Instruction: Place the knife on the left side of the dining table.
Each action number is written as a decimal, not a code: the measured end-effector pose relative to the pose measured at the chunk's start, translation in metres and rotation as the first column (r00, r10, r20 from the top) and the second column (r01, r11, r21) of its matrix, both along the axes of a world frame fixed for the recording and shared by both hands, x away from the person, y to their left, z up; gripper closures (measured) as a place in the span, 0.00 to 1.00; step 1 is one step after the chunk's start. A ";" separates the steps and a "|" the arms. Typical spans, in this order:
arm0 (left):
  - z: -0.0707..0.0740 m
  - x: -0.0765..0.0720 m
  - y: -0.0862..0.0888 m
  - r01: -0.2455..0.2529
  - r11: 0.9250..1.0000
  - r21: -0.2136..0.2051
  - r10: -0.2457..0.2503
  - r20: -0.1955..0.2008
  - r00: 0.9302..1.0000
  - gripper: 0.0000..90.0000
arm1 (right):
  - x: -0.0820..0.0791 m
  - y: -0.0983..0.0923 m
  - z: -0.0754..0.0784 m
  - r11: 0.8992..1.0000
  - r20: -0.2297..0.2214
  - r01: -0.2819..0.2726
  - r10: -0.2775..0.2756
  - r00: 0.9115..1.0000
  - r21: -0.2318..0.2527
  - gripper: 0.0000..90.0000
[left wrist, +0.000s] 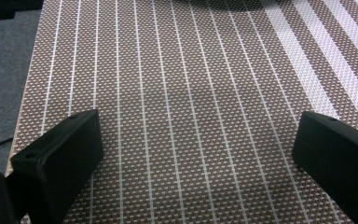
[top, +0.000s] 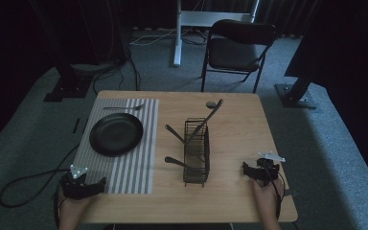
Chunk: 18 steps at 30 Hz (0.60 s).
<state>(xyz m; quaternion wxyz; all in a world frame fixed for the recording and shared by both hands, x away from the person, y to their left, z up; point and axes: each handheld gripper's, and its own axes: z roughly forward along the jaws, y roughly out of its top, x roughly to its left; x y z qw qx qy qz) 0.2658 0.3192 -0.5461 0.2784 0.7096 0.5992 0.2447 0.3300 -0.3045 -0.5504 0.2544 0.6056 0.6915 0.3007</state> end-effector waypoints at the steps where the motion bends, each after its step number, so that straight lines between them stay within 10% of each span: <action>1: 0.000 0.000 0.001 0.012 1.000 -0.001 -0.012 0.001 1.000 0.02 | 0.000 0.000 0.000 1.000 0.000 0.000 0.000 1.000 0.000 0.14; 18: -0.001 -0.002 0.002 0.032 0.999 -0.004 -0.032 0.008 0.999 0.02 | 0.000 0.000 0.000 1.000 0.001 0.000 0.000 1.000 -0.002 0.14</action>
